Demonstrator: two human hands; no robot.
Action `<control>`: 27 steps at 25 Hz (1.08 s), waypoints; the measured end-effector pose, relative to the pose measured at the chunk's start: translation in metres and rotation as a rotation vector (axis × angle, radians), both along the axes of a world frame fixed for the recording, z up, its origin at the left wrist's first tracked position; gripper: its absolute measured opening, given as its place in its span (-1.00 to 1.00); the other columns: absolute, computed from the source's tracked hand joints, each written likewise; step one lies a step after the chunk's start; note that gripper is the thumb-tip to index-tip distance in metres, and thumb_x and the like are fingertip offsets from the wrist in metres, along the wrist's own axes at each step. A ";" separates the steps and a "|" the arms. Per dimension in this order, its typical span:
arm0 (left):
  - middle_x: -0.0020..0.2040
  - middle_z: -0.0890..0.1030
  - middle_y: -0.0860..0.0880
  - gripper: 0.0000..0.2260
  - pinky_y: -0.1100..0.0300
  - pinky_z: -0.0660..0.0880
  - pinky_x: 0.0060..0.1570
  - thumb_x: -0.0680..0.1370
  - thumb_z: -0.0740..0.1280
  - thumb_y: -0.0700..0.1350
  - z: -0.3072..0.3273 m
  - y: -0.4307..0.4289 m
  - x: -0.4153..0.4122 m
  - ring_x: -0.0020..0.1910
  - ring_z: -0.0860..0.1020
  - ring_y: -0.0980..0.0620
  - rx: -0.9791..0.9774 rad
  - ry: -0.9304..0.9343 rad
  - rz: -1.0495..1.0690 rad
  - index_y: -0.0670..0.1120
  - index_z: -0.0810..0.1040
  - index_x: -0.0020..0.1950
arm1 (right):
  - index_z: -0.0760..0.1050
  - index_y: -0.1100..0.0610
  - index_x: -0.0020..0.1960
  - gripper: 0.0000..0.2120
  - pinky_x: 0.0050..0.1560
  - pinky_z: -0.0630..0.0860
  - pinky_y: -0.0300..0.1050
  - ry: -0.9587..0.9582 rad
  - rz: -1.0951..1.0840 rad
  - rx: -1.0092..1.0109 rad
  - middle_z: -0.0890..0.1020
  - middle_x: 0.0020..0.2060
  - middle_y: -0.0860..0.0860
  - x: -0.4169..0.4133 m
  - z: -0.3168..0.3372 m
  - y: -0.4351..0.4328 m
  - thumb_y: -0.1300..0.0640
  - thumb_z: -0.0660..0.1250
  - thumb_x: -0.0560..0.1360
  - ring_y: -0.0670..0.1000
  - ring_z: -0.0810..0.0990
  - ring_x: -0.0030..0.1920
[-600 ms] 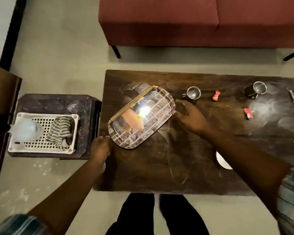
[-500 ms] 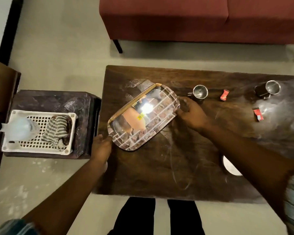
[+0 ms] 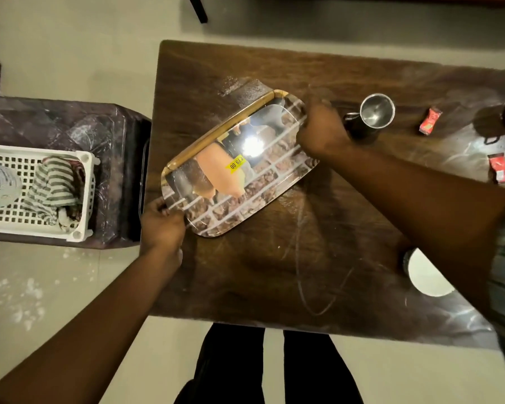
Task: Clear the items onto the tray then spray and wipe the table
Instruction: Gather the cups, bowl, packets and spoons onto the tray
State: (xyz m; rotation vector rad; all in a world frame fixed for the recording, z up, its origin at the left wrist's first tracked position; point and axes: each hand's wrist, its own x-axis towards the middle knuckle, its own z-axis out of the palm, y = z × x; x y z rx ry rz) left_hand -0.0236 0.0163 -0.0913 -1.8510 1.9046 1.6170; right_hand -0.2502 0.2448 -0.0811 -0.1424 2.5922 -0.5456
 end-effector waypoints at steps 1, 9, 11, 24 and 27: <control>-0.01 0.68 -0.05 -0.67 0.13 0.65 -0.04 0.61 0.32 -0.44 0.001 -0.004 0.001 -0.12 0.65 0.02 -0.031 0.013 -0.010 -0.08 0.59 0.26 | 0.46 0.25 0.40 -0.55 0.11 0.53 0.02 -0.007 -0.024 0.002 0.61 0.27 0.28 0.003 0.004 0.001 0.36 0.30 0.51 0.31 0.60 0.28; 0.16 0.72 -0.10 -0.56 0.02 0.66 0.11 0.59 0.33 -0.42 0.038 -0.018 0.023 0.04 0.70 -0.07 -0.127 0.038 -0.274 -0.13 0.62 0.42 | 0.66 0.06 0.20 -0.58 0.26 0.66 0.07 -0.165 -0.408 -0.220 0.69 0.09 0.15 0.128 0.007 0.075 0.12 0.25 0.39 0.18 0.68 0.17; 0.14 0.73 -0.06 -0.58 0.00 0.66 0.13 0.60 0.35 -0.38 0.043 -0.006 0.023 0.06 0.71 -0.02 -0.128 0.054 -0.434 -0.08 0.64 0.41 | 0.63 0.03 0.30 -0.56 0.33 0.61 0.06 -0.161 -0.554 -0.228 0.69 0.15 0.12 0.162 0.016 0.101 0.19 0.29 0.44 0.14 0.67 0.19; 0.08 0.74 0.09 -0.59 -0.16 0.67 0.22 0.58 0.38 -0.35 0.020 0.056 0.014 0.12 0.71 0.01 -0.148 0.051 -0.691 0.02 0.67 0.35 | 0.63 0.07 0.26 -0.62 0.24 0.63 0.13 -0.171 -0.742 -0.194 0.72 0.14 0.15 0.204 0.018 0.162 0.25 0.33 0.47 0.21 0.69 0.13; 0.18 0.75 0.03 -0.58 -0.17 0.68 0.19 0.61 0.38 -0.33 0.020 0.054 0.014 0.15 0.72 0.00 -0.140 0.025 -0.715 -0.01 0.63 0.42 | 0.64 0.10 0.22 -0.68 0.06 0.55 -0.08 -0.196 -0.710 -0.203 0.72 0.09 0.12 0.206 0.018 0.162 0.30 0.33 0.50 0.16 0.70 0.05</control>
